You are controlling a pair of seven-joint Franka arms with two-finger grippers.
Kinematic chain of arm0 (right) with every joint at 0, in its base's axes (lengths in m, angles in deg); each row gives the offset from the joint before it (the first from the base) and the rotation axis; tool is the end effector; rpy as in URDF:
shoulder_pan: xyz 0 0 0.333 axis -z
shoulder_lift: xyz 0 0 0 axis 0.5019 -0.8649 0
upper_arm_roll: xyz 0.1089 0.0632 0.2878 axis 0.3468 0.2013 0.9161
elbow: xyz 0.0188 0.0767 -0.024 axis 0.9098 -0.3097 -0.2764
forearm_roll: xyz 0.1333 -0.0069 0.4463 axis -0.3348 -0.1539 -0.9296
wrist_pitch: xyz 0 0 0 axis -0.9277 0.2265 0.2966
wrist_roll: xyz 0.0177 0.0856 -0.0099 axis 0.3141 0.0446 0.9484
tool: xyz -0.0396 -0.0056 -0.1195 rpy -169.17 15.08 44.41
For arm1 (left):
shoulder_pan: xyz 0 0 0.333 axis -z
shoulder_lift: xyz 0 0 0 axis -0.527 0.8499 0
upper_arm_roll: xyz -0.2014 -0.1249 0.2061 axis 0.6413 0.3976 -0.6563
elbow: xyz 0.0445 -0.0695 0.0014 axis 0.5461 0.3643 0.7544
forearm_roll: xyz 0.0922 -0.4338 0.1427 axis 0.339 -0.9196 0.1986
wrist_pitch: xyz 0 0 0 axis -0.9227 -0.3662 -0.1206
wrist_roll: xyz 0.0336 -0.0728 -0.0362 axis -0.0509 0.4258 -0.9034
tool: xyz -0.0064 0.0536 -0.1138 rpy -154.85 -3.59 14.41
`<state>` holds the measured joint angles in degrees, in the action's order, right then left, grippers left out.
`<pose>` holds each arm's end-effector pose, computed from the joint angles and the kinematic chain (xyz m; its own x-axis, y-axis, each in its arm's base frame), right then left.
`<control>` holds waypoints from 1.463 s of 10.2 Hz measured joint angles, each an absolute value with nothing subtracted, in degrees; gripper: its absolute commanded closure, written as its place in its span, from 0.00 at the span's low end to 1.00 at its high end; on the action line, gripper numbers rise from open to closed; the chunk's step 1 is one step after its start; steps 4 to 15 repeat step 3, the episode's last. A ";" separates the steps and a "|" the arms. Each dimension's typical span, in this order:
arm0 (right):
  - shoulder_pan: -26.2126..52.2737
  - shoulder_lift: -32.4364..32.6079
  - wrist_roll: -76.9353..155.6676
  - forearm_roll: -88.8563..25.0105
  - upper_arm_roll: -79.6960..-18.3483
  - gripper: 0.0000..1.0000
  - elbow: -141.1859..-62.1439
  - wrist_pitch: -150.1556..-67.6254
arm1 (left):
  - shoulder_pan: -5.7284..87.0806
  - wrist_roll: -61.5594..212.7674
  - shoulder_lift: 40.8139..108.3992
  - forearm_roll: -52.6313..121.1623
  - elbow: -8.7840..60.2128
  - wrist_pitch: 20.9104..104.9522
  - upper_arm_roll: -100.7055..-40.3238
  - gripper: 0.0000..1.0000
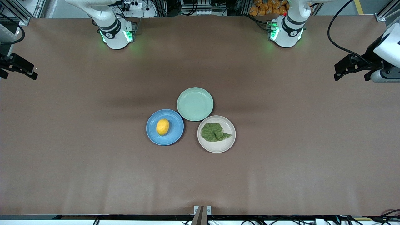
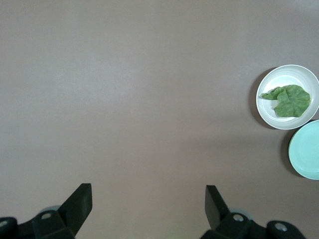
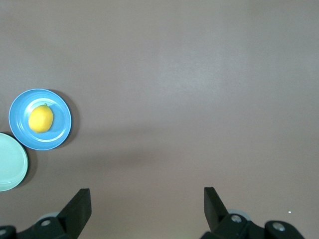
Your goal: Place lemon and lettuce in plates
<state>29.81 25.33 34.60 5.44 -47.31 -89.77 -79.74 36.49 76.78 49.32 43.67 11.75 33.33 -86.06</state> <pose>0.6121 -0.0381 0.6458 0.9983 -0.0555 0.0180 -0.0556 -0.9984 0.0056 0.6218 -0.0796 0.6378 0.9990 -0.0363 0.0248 -0.0362 -0.9993 -0.0045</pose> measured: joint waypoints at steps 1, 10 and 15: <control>29.99 25.28 34.61 5.44 -47.32 0.00 -89.66 -79.67 | 36.49 76.78 49.42 43.67 11.75 33.33 -86.06 0.00; 30.20 25.24 34.63 5.45 -47.32 0.00 -89.63 -79.64 | 36.48 76.79 49.62 43.67 11.75 33.33 -86.06 0.00; 30.20 25.24 34.63 5.45 -47.32 0.00 -89.63 -79.64 | 36.48 76.79 49.62 43.67 11.75 33.33 -86.06 0.00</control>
